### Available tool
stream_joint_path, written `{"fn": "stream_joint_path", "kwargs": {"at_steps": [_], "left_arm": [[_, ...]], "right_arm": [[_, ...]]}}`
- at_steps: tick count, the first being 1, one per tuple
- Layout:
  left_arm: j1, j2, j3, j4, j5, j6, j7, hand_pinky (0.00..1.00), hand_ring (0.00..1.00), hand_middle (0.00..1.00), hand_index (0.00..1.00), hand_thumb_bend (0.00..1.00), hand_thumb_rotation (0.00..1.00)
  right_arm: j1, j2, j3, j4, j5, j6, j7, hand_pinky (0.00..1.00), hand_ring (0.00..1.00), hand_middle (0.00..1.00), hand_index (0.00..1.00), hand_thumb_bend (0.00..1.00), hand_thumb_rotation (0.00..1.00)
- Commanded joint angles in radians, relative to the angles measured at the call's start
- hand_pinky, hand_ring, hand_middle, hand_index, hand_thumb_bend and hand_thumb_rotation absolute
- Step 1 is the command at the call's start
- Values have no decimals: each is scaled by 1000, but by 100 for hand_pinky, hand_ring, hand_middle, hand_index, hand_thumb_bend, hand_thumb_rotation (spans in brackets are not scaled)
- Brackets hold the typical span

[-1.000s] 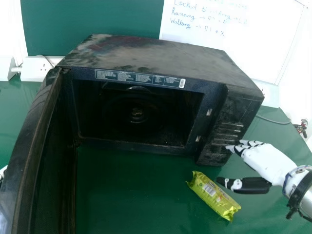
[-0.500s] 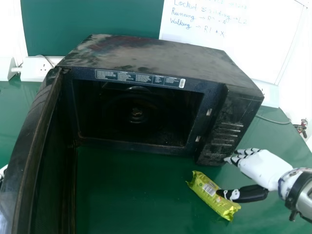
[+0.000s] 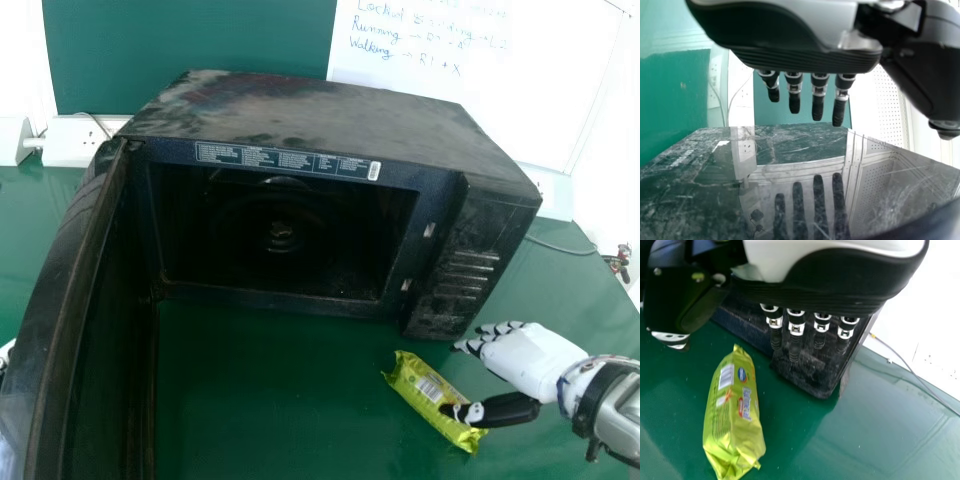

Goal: Put biscuit inside oven

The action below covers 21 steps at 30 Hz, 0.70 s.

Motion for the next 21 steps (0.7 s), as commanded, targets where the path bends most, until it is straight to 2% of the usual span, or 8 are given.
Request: {"fn": "stream_joint_path", "kwargs": {"at_steps": [1, 4, 5, 6, 10, 17, 21], "left_arm": [[16, -1, -5, -6, 4, 0, 1, 85, 81, 84, 80, 100, 88], [21, -1, -6, -14, 4, 3, 3, 84, 80, 83, 79, 100, 90], [23, -1, -5, -17, 4, 5, 4, 92, 83, 86, 82, 100, 90], [26, 0, -5, -20, 5, 8, 5, 91, 83, 87, 83, 100, 89], [41, -3, -6, -35, 6, 19, 11, 99, 86, 89, 86, 100, 92], [62, -8, -4, -57, 19, 33, 23, 100, 84, 90, 85, 100, 97], [63, -8, -6, -49, 8, 27, 17, 100, 82, 87, 84, 100, 97]], "right_arm": [[14, 20, 18, 9, -11, 6, -18, 97, 91, 91, 97, 83, 100], [17, 29, 34, 18, -17, 15, -23, 97, 91, 91, 98, 82, 100], [17, 32, 39, 18, -21, 23, -22, 98, 91, 92, 98, 82, 100], [16, 35, 45, 14, -27, 35, -19, 97, 91, 92, 97, 82, 100], [2, 55, 85, -10, -85, 88, -23, 97, 91, 92, 98, 83, 100], [-34, 108, 158, -68, -225, 214, -5, 96, 91, 93, 98, 83, 100], [-41, 120, 178, -75, -262, 242, -9, 97, 92, 94, 99, 83, 100]]}}
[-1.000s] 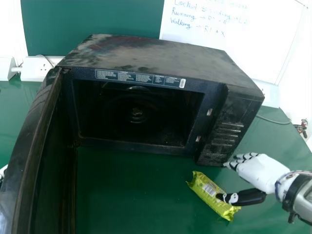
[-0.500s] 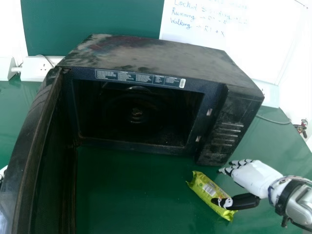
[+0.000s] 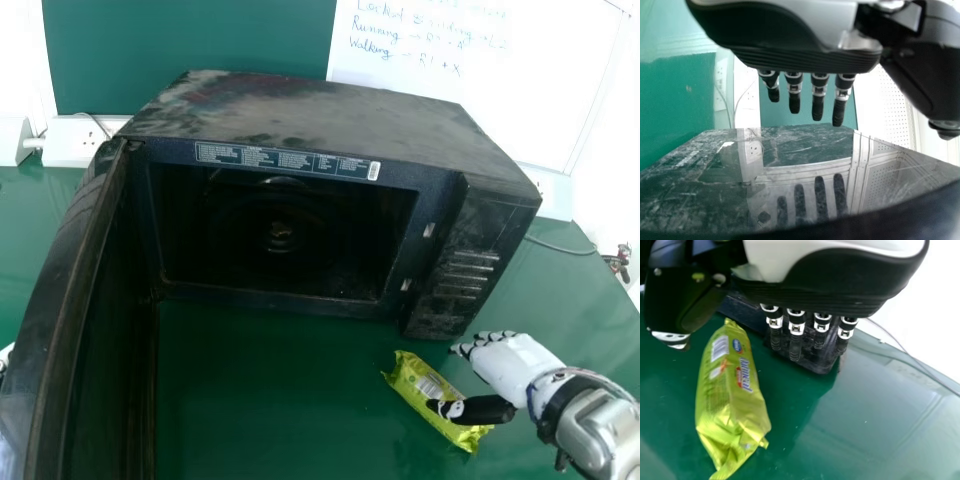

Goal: Put biscuit inside oven

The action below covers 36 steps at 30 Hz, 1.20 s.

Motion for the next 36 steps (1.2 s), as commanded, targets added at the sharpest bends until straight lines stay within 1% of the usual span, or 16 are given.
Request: {"fn": "stream_joint_path", "kwargs": {"at_steps": [1, 4, 9, 13, 15, 16, 19, 21, 22, 23, 25, 26, 29, 30, 33, 36], "left_arm": [[12, -1, -5, 2, -5, -7, -4, 100, 82, 86, 83, 100, 98], [18, 0, -6, -1, -12, -5, -8, 100, 81, 86, 83, 100, 99], [16, 1, -5, 3, -21, -7, -14, 100, 79, 84, 81, 100, 99], [13, 3, -2, 13, -23, -19, -24, 90, 76, 81, 79, 100, 98], [19, -2, -1, 1, -16, -10, -17, 92, 77, 81, 80, 100, 99], [18, -2, -2, 2, -18, -12, -19, 90, 77, 80, 80, 100, 99], [16, 2, -1, 5, -22, -18, -26, 89, 77, 81, 79, 100, 97], [13, 3, 0, 8, -24, -18, -28, 84, 76, 80, 77, 100, 95], [16, 2, 1, 5, -19, -16, -26, 89, 78, 82, 79, 100, 97], [14, 1, 0, 7, -17, -20, -26, 85, 78, 81, 78, 100, 96], [18, 0, -1, 1, -19, -12, -23, 83, 77, 81, 78, 100, 95], [17, -1, -1, 2, -20, -16, -23, 88, 80, 83, 80, 100, 98], [24, -1, 1, -5, -21, -13, -23, 88, 79, 82, 79, 100, 97], [30, -1, 1, -11, -20, -8, -21, 90, 79, 83, 80, 100, 99], [34, 1, 4, -13, -22, -4, -21, 89, 79, 83, 79, 100, 98], [32, 0, 6, -15, -17, -12, -21, 85, 77, 82, 78, 100, 97]], "right_arm": [[-5, 12, 10, -5, -22, 15, 0, 97, 92, 94, 99, 83, 100], [-5, 18, 19, 4, -31, 26, -1, 97, 92, 94, 99, 84, 100], [17, 44, 14, 11, -40, 18, -47, 97, 92, 93, 98, 82, 100], [25, 67, 18, 39, -42, 1, -108, 98, 92, 93, 99, 82, 100], [26, 73, 20, 47, -44, 1, -122, 97, 92, 93, 98, 82, 100], [28, 76, 19, 50, -42, 1, -126, 97, 92, 93, 98, 84, 100], [36, 83, 11, 57, -38, -3, -144, 98, 92, 93, 98, 82, 100], [40, 89, 11, 67, -29, -5, -157, 99, 93, 93, 98, 83, 100], [39, 91, 15, 73, -29, -8, -165, 99, 93, 93, 98, 83, 100], [37, 93, 20, 78, -30, -7, -167, 99, 93, 93, 98, 84, 100], [28, 90, 36, 87, -35, -8, -157, 98, 93, 93, 98, 83, 100], [23, 91, 43, 91, -37, -6, -156, 98, 93, 93, 98, 84, 100], [17, 89, 58, 101, -36, -8, -153, 98, 92, 93, 98, 82, 100], [17, 94, 59, 104, -27, -8, -159, 97, 92, 93, 98, 82, 100], [19, 102, 63, 109, -23, -11, -178, 97, 93, 94, 99, 81, 100], [24, 105, 66, 115, -24, -20, -197, 97, 93, 94, 99, 81, 100]]}}
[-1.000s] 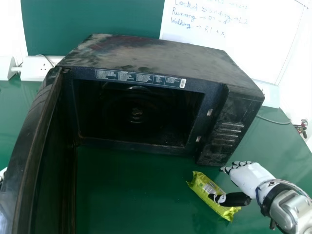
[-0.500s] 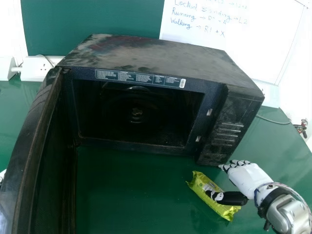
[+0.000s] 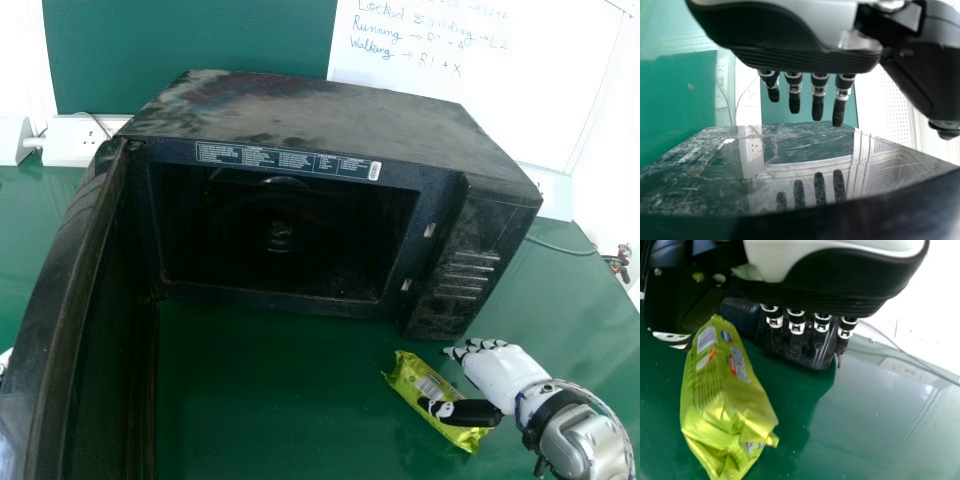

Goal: Put biscuit inside oven

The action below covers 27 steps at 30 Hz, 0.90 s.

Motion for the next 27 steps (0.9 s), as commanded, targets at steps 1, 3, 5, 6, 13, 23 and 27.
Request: {"fn": "stream_joint_path", "kwargs": {"at_steps": [1, 3, 5, 6, 13, 23, 27], "left_arm": [[14, 3, 3, -12, -7, -3, 1, 82, 77, 81, 78, 100, 97], [16, 1, 2, -14, -5, -2, 3, 83, 77, 82, 78, 100, 95], [11, -1, 3, -8, 0, -11, 2, 81, 77, 82, 78, 100, 95], [6, 0, 3, -3, -2, -16, -3, 81, 76, 82, 78, 100, 94], [4, -2, -2, 3, 1, -20, 0, 81, 76, 82, 78, 100, 93], [3, -2, -2, 7, 3, -28, -4, 87, 77, 83, 78, 100, 94], [10, -4, 0, 4, 7, -31, -3, 92, 78, 84, 79, 100, 94]], "right_arm": [[0, 10, 13, 4, 1, -6, -9, 96, 92, 94, 99, 81, 100], [1, 14, 18, 8, 2, -7, -9, 96, 92, 94, 99, 81, 100], [0, 19, 26, 11, 1, -6, -6, 96, 92, 94, 99, 81, 100], [-2, 21, 30, 13, 3, -4, -3, 96, 92, 93, 98, 81, 100], [-9, 33, 51, 38, -1, -14, -24, 96, 92, 93, 98, 81, 100], [-22, 37, 101, 64, -33, -10, -23, 96, 92, 93, 98, 82, 100], [-16, 35, 107, 68, -35, -7, -17, 95, 92, 93, 98, 81, 100]]}}
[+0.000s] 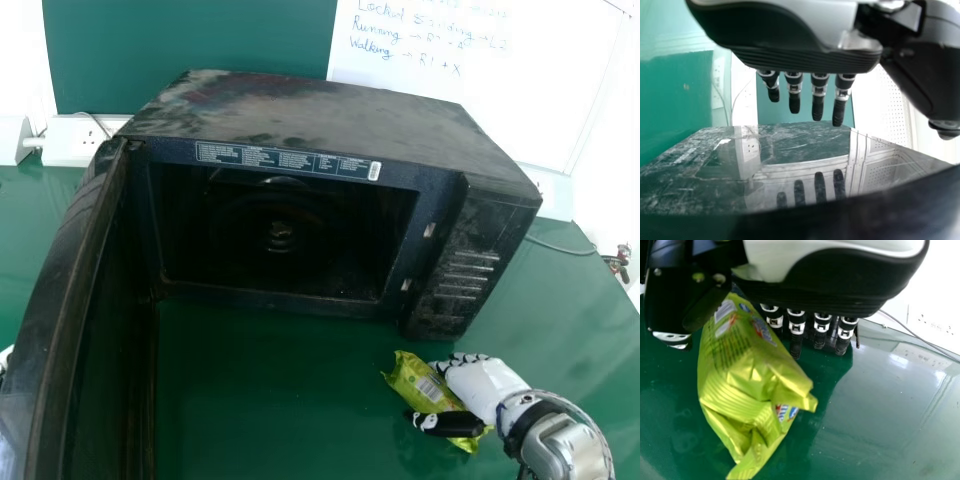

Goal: Put biscuit inside oven

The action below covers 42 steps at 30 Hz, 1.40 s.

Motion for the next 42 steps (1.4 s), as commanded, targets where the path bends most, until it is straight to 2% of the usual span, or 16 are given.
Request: {"fn": "stream_joint_path", "kwargs": {"at_steps": [1, 10, 25, 34, 37, 42], "left_arm": [[8, -3, 1, 7, 7, -20, -4, 93, 78, 84, 79, 100, 93], [8, 4, -1, 30, -19, -28, -19, 100, 79, 85, 79, 100, 92], [-13, 18, 13, 69, -46, -49, -43, 100, 81, 86, 78, 100, 93], [9, 22, 28, 60, -33, -48, -40, 100, 81, 86, 79, 100, 91], [22, 31, 35, 52, -38, -37, -43, 100, 82, 86, 79, 100, 91], [13, 34, 38, 54, -41, -42, -43, 100, 82, 86, 79, 100, 93]], "right_arm": [[8, 5, 13, 8, -8, 4, 6, 95, 92, 93, 98, 81, 100], [35, -12, 17, 16, -31, -3, 6, 99, 93, 94, 98, 84, 100], [66, -19, 9, 24, -81, 2, -28, 99, 93, 94, 98, 84, 100], [74, 4, 31, 41, -138, 11, -74, 99, 94, 94, 98, 86, 100], [72, 14, 43, 44, -149, 17, -83, 100, 95, 96, 98, 87, 94], [67, 23, 65, 57, -166, 23, -98, 98, 94, 97, 99, 79, 92]]}}
